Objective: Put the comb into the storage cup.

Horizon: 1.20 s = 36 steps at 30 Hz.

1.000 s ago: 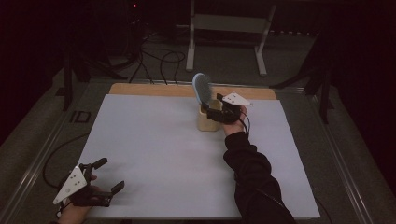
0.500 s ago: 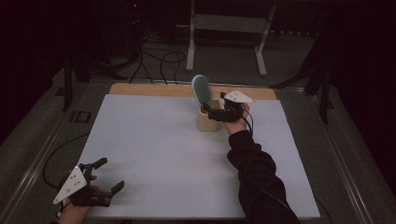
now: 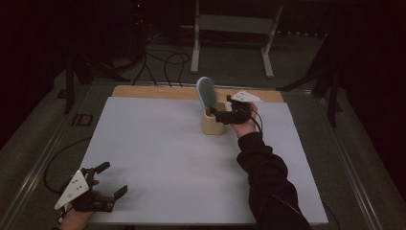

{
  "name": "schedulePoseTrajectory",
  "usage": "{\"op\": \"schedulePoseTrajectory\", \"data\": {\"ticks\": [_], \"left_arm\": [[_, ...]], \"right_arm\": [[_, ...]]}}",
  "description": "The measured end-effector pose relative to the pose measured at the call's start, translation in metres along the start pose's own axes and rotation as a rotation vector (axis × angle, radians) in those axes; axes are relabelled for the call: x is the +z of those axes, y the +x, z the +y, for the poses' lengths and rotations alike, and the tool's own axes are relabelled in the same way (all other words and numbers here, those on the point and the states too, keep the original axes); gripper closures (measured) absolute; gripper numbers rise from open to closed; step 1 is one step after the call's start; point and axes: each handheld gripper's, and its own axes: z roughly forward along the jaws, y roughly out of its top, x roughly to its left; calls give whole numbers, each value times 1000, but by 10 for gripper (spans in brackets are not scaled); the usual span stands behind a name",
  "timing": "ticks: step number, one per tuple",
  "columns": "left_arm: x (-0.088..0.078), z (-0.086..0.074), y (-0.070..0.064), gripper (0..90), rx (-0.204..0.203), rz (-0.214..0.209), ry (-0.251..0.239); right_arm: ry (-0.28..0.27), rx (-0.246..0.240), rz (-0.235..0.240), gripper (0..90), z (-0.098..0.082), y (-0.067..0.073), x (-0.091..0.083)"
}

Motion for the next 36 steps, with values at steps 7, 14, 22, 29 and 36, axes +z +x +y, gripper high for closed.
{"op": "schedulePoseTrajectory", "data": {"ticks": [7, 14, 22, 29, 36], "left_arm": [[-1, 0, 0, 0, 4, 2, 0], [-1, 0, 0, 0, 4, 3, -1], [-2, 0, 0, 0, 4, 4, 1], [-2, 1, -1, 0, 4, 2, -2], [-2, 0, -1, 0, 10, 0, 2]], "right_arm": [[13, -5, 4, 96, 3, -1, -3], [37, 14, 22, 96, 8, -1, -10], [55, 8, 25, 96, 9, -2, -19], [53, 18, 32, 97, 8, -1, -26], [68, 10, 46, 97, 7, 4, -37]]}}
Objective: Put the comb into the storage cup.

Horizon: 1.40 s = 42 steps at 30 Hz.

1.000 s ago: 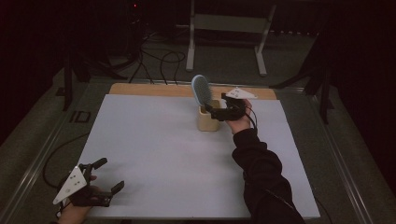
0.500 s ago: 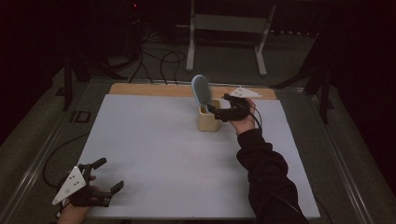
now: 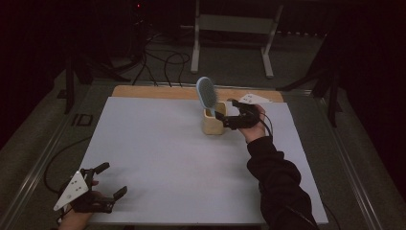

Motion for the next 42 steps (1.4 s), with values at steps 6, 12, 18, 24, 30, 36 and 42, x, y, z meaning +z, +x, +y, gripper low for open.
{"op": "schedulePoseTrajectory", "data": {"ticks": [6, 12, 18, 24, 30, 36, 42], "left_arm": [[-1, 0, 0, 0, -5, 2, -4], [0, 0, 0, 0, -7, -1, -4], [-1, 0, 0, 0, -9, 0, -7], [-1, 0, 1, 0, -8, 1, -3], [-1, 0, 0, 0, -9, 2, -6], [-1, 0, 0, 0, -8, 1, -4], [-1, 0, 1, 0, -10, 2, -7]], "right_arm": [[1, 2, 6, 97, -3, 3, -9], [-5, 6, 9, 97, -8, 5, -20], [-2, -7, 16, 97, -16, 10, -32], [-6, 4, 33, 97, -27, 16, -42], [-4, 16, 49, 97, -41, 18, -53], [21, 31, 73, 97, -51, 18, -64], [15, 21, 92, 96, -64, 20, -72]]}}
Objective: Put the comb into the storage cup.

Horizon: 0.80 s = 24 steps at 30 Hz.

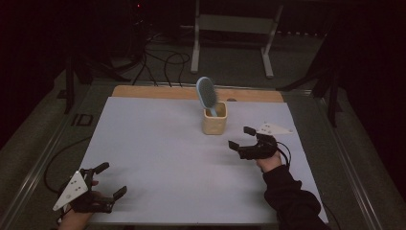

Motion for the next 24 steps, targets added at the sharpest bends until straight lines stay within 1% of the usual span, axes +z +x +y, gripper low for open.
{"op": "schedulePoseTrajectory", "data": {"ticks": [1, 3, 4, 6, 10, 12, 13, 15, 19, 21, 24], "left_arm": [[0, 0, 0, 0, 0, 0, -1], [0, 0, 0, 0, 0, 0, -1], [0, 0, 0, 0, -1, -1, -2], [0, 0, 0, 0, -2, -1, 0], [-1, 0, 0, 0, 1, 0, -1], [-1, 0, 0, 0, -1, 1, -2], [-1, 0, 0, 0, -1, 1, -2], [-1, 0, 0, 0, 0, 0, -2], [-1, 0, 0, 0, 1, 0, -3], [-1, 0, 0, 0, 1, 0, -3], [-1, 0, 0, 0, 1, -1, -4]], "right_arm": [[-4, -7, -4, 96, -3, 1, -1], [0, -9, 14, 96, -8, 4, -4], [5, -16, 6, 95, -10, 5, -5], [13, -27, 16, 95, -15, 8, -8], [27, -25, 9, 95, -24, 12, -14], [30, -21, 12, 95, -29, 13, -18], [33, -26, 5, 95, -31, 14, -19], [36, -22, 4, 95, -36, 14, -24], [38, -17, -12, 95, -46, 15, -32], [43, -22, -18, 95, -48, 15, -34], [46, -20, -31, 96, -56, 15, -42]]}}
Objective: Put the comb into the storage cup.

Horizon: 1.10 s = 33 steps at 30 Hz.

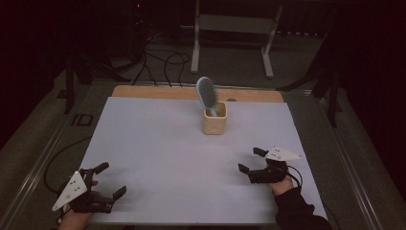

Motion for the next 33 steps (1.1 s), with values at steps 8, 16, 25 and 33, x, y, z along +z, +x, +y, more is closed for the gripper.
{"op": "schedulePoseTrajectory", "data": {"ticks": [8, 16, 25, 33], "left_arm": [[0, 0, 0, 0, 2, 0, 2], [0, 0, 0, 0, 1, -1, 1], [0, 0, -1, 0, 2, -2, 1], [0, 0, -1, 0, 4, -6, 3]], "right_arm": [[22, 10, -36, 96, -15, 2, -14], [40, 20, -83, 96, -26, 7, -23], [86, 23, -117, 96, -38, 13, -31], [79, 45, -128, 96, -40, 8, -29]]}}
